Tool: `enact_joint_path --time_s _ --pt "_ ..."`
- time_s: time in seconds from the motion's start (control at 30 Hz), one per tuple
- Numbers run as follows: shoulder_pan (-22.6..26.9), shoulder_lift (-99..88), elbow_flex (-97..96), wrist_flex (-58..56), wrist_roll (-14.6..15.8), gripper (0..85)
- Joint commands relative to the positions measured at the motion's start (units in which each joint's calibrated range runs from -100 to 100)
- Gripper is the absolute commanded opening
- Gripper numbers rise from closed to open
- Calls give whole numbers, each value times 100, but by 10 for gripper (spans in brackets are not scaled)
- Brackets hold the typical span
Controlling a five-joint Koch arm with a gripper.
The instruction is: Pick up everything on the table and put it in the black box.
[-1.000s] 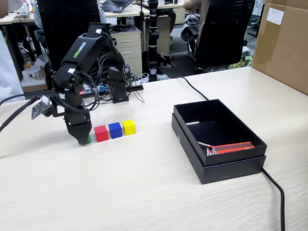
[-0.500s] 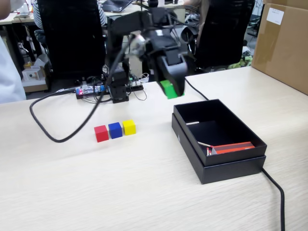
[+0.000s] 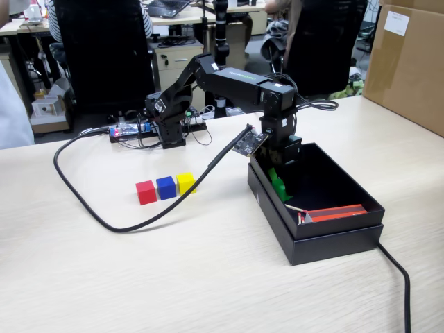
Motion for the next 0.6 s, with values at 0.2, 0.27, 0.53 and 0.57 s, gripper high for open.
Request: enact_joint_path --time_s 0.2,0.27,0.53,0.57 --pt "-581 -3687 50 -154 -176 452" --pt "-781 -4342 -222 -154 -313 489" --pt "-1836 -6315 -2335 -154 -606 472" --pt "-1915 -6372 -2616 -154 -581 471"
